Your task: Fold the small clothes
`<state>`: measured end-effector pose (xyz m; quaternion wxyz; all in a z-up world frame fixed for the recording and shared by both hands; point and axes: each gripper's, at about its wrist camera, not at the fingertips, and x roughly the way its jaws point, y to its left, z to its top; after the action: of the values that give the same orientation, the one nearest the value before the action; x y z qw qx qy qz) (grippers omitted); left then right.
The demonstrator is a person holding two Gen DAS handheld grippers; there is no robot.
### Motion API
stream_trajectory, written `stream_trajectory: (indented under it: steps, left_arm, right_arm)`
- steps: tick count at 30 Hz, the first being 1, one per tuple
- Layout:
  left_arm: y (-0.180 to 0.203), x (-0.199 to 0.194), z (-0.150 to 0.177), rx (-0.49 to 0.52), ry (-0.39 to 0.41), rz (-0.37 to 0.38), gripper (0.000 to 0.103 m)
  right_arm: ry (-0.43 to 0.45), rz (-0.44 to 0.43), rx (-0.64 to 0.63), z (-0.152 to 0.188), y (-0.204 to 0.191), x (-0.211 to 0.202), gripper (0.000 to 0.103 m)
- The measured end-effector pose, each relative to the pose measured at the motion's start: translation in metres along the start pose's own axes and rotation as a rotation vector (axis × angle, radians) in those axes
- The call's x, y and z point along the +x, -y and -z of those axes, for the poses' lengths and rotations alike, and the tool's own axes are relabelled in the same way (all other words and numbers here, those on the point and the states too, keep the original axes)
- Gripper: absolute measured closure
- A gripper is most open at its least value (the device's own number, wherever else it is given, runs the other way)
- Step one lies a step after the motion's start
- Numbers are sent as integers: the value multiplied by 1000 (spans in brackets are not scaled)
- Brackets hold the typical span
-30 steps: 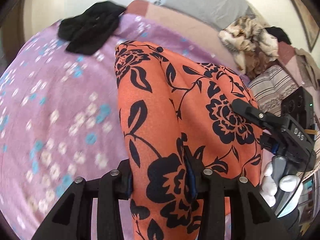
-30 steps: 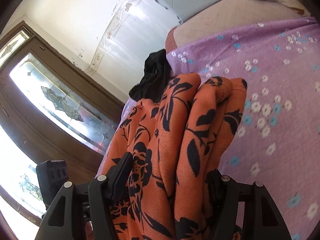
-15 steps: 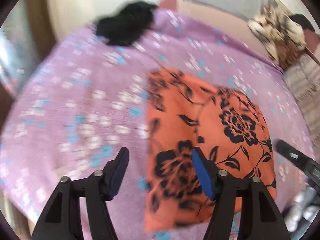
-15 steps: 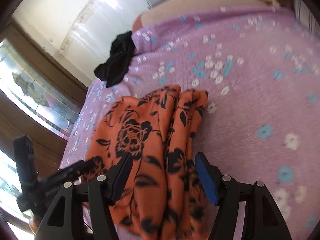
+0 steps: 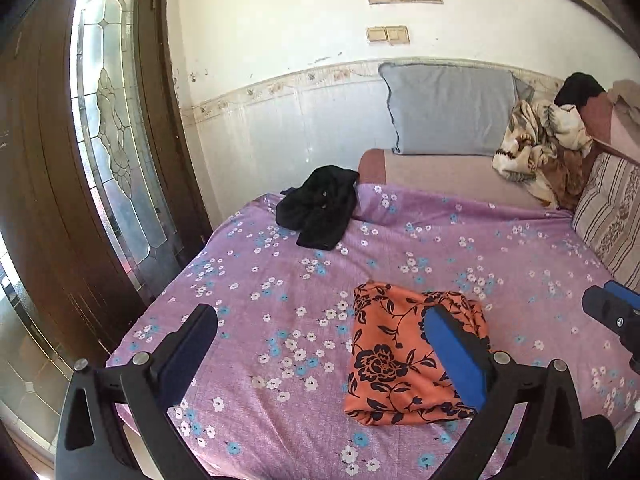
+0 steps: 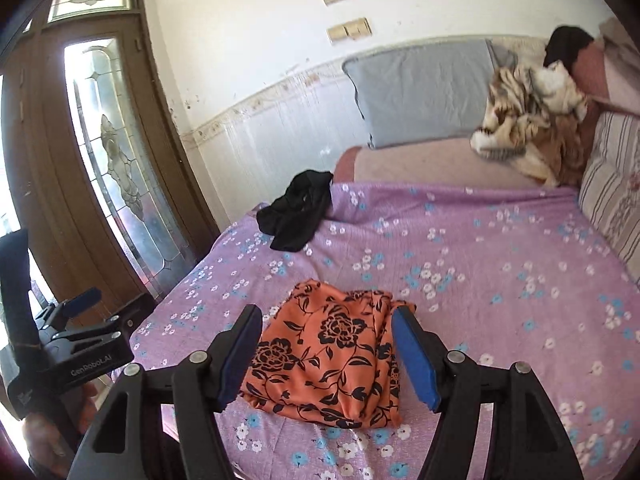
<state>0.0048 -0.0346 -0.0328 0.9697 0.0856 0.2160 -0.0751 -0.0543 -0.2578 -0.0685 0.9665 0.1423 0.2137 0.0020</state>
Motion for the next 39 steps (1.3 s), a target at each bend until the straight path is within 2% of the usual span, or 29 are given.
stream_trajectory:
  steps: [3, 6, 12, 17, 24, 39]
  left_arm:
    - [-7, -22, -6, -35, 20, 13, 0]
    - [-8, -38, -11, -50, 40, 4, 0]
    - [-9, -59, -21, -48, 76, -15, 0]
    - [-7, -65, -24, -39, 84, -20, 0]
    - [-10, -73, -27, -38, 95, -41, 0]
    - [-20, -79, -16, 0, 75, -55, 0]
  right_arm:
    - [30, 28, -10, -3, -8, -20, 31]
    - [55, 52, -37, -5, -13, -40, 26]
    - [88, 44, -48, -7, -21, -62, 26]
    - [110, 49, -71, -7, -30, -71, 26]
    - [87, 48, -95, -1, -44, -70, 25]
    - [95, 63, -147, -2, -61, -86, 25]
